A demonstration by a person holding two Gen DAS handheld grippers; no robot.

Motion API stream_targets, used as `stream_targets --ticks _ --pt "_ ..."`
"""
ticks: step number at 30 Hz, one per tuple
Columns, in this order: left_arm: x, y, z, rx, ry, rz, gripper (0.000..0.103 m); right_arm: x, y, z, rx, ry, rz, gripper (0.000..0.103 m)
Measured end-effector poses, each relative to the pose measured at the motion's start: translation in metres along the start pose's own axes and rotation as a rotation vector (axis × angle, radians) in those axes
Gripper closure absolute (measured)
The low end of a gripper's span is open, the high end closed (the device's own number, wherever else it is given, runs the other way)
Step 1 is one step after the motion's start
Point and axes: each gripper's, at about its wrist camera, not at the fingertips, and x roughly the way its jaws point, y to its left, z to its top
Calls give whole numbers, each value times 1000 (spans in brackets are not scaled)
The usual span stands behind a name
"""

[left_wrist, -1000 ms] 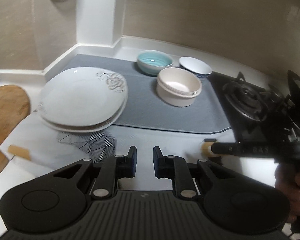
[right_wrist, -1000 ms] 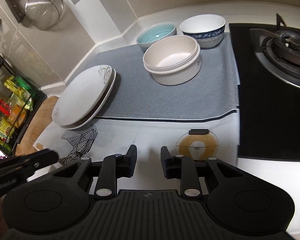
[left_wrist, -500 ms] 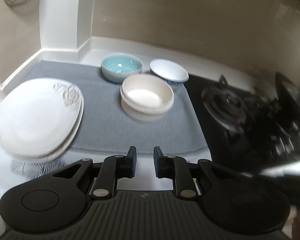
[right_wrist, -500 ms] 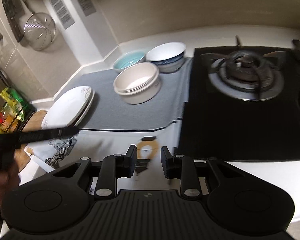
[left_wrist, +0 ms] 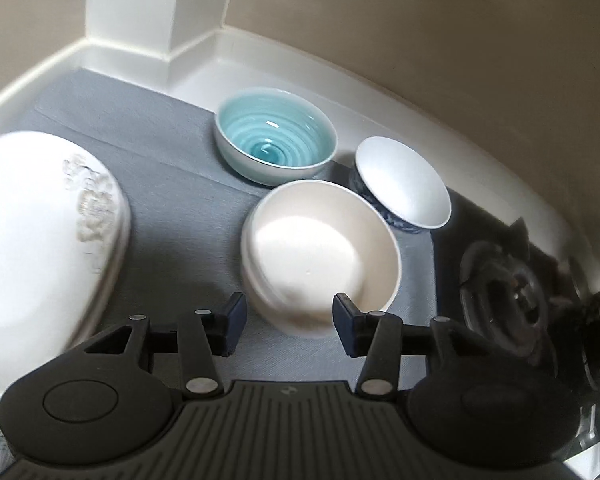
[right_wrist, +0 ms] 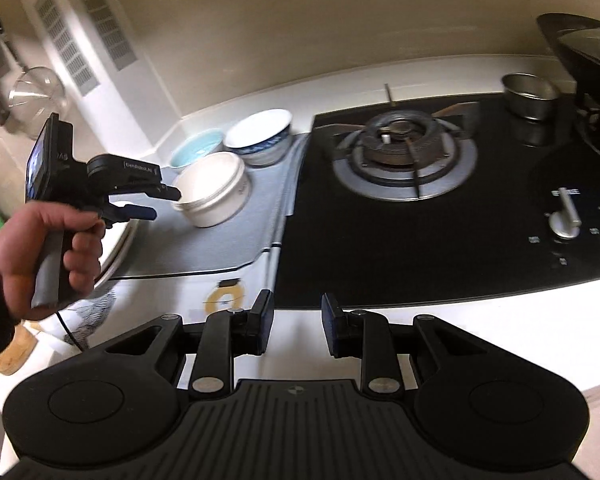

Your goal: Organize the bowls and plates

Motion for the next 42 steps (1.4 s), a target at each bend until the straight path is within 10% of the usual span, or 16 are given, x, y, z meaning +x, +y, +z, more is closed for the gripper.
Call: stream_targets --ticks 10,24,26,42 --pt "7 -7 -2 19 55 6 89 -3 -14 5 53 -3 -21 73" --pt "-69 -11 -84 299 159 95 75 24 4 21 29 18 95 73" --pt "-82 -15 -82 341 96 105 61 30 10 24 17 26 111 73" --pt "-80 -19 -25 428 -24 58 60 63 70 52 -46 55 84 73"
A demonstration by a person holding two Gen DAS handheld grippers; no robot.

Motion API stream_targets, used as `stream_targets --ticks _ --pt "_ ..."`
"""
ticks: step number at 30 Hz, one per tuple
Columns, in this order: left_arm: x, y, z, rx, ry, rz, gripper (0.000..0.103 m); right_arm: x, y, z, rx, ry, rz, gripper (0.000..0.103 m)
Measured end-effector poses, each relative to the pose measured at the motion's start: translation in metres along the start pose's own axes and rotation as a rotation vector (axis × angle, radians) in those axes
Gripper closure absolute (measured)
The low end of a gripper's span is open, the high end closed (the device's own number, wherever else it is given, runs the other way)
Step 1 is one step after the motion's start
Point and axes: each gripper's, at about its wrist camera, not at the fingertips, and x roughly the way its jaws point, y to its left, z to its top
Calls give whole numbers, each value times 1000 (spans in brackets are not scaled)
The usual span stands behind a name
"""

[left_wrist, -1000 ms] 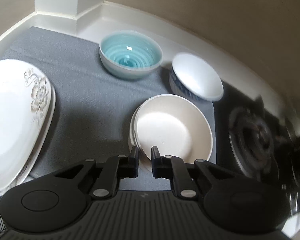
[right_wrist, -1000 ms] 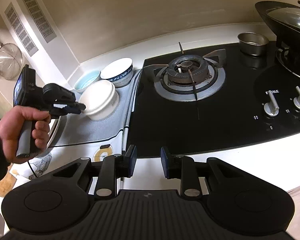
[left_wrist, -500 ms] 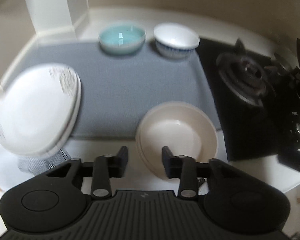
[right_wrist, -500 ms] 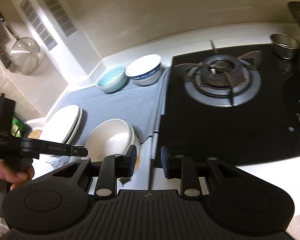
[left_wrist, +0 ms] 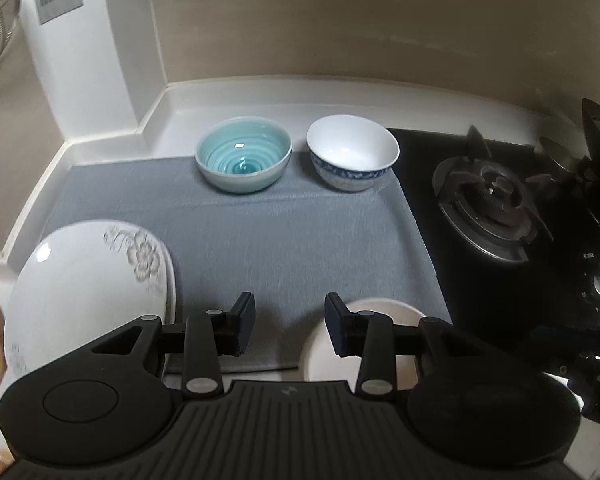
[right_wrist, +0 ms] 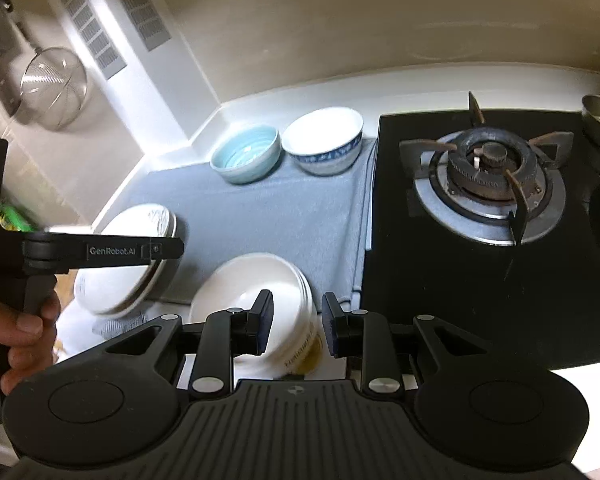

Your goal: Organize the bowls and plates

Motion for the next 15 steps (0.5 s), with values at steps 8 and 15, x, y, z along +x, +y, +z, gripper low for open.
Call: stream_targets --ticks 8,15 --pt "23 35 23 17 -10 -81 60 16 24 12 47 -23 -87 73" --pt "60 104 54 -133 -73 -154 91 19 43 12 90 -40 -177 73"
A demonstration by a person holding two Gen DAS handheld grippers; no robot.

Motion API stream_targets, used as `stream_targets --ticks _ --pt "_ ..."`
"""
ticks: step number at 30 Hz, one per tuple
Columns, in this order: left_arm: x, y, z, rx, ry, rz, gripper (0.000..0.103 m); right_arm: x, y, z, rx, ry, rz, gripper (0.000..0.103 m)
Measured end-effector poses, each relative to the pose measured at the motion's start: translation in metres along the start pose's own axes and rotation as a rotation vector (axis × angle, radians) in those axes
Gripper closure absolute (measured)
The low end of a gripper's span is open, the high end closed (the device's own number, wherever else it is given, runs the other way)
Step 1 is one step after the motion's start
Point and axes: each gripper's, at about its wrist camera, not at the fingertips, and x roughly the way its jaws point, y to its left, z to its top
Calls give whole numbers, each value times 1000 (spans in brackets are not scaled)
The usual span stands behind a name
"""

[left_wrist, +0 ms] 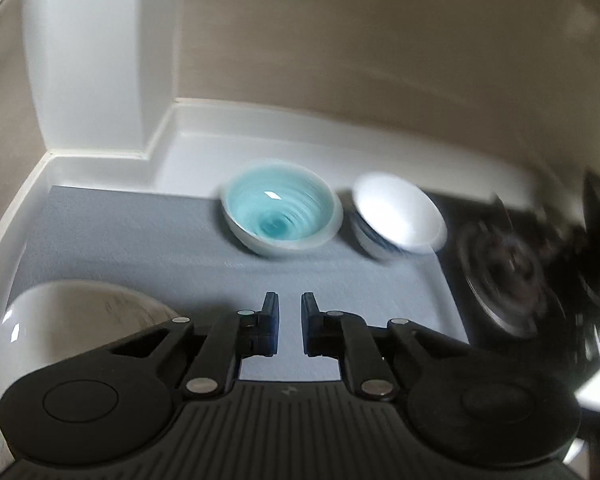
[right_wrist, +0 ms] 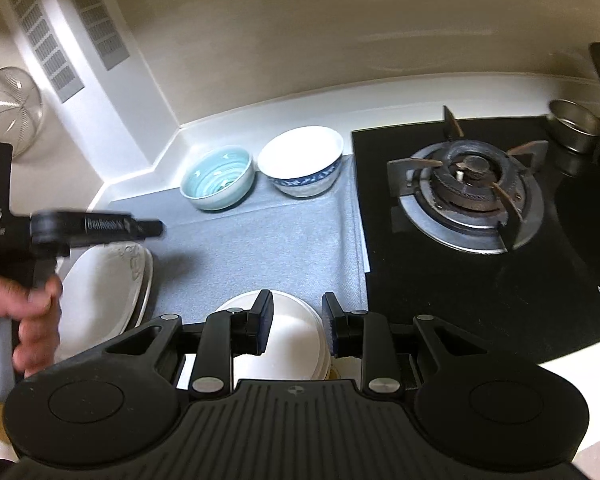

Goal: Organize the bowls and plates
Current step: 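Close the left gripper on the teal bowl rim and lift it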

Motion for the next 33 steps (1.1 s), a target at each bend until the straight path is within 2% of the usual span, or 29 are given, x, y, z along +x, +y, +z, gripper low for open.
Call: stream_targets --ticks 4,8,9,11,17,18,20,21,22,26,30,33 --pt "29 37 29 -105 -17 -14 90 -1 6 -7 38 18 -60 73" --pt "68 62 56 -202 6 -52 81 -6 15 -15 53 33 -119 73" --pt "76 66 61 -210 13 -48 74 -8 17 -17 60 34 -131 73" --pt "95 69 67 -221 30 -22 70 -11 20 -20 76 31 -152 73" --pt "135 72 77 -244 97 -4 70 -20 24 -24 113 14 -205 73" --pt "140 71 79 -243 105 -10 70 -20 24 -25 119 13 -211 73" --pt "145 70 82 -225 113 -11 77 -20 23 -25 133 14 -222 73" --pt "146 68 81 -218 120 -12 91 -19 23 -24 138 14 -226 73" --pt "148 69 81 -217 130 -20 94 -18 23 -24 140 15 -228 73" --pt "145 67 80 -158 153 -13 93 -11 26 -20 138 17 -224 73" --pt "132 68 70 -142 201 -28 93 2 26 -12 141 19 -202 73" --pt "118 62 53 -107 239 -49 93 14 30 -3 127 21 -182 73"
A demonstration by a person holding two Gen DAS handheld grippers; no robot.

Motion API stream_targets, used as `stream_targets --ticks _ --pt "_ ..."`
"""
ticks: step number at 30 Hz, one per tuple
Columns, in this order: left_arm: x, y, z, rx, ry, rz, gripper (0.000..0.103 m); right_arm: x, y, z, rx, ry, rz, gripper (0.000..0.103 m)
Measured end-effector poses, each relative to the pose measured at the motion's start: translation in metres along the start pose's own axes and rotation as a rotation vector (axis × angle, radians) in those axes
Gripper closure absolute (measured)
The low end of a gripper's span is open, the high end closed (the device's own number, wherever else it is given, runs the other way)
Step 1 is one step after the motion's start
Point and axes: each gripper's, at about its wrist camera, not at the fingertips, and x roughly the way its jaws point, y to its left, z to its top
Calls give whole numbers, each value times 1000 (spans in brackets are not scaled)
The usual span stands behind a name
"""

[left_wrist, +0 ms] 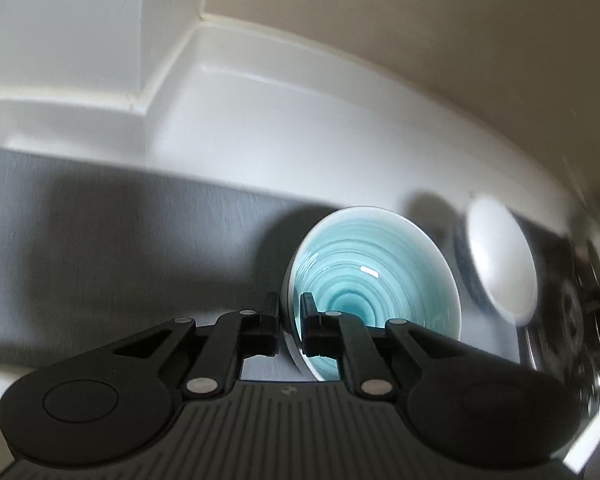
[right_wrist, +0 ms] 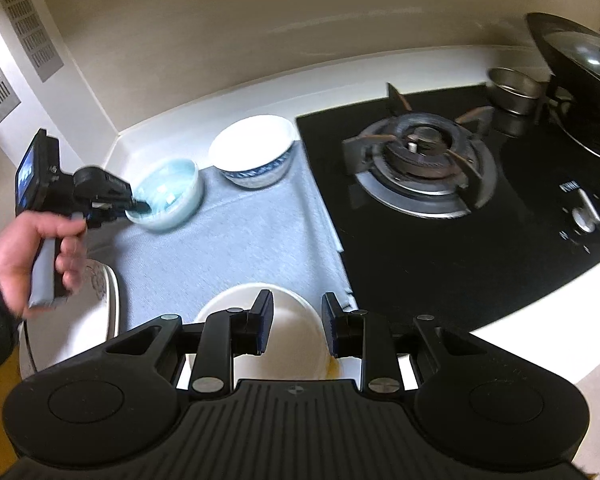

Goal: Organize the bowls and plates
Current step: 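Close the left gripper on the teal bowl rim and lift it, then carry the teal bowl with the left gripper onto the beige bowls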

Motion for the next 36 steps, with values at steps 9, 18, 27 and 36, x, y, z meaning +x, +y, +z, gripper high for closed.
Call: stream_targets --ticks 9,18,27,36 --pt "-24 -30 -57 211 45 -81 80 43 36 33 -59 10 73 73" --pt "-35 -29 -53 285 -21 -99 85 101 59 52 -75 62 56 73" --pt "-30 -29 -52 327 -24 -115 95 139 65 49 -62 115 59 76" --pt "-27 -32 -53 353 -33 -117 95 146 67 42 -70 116 59 91"
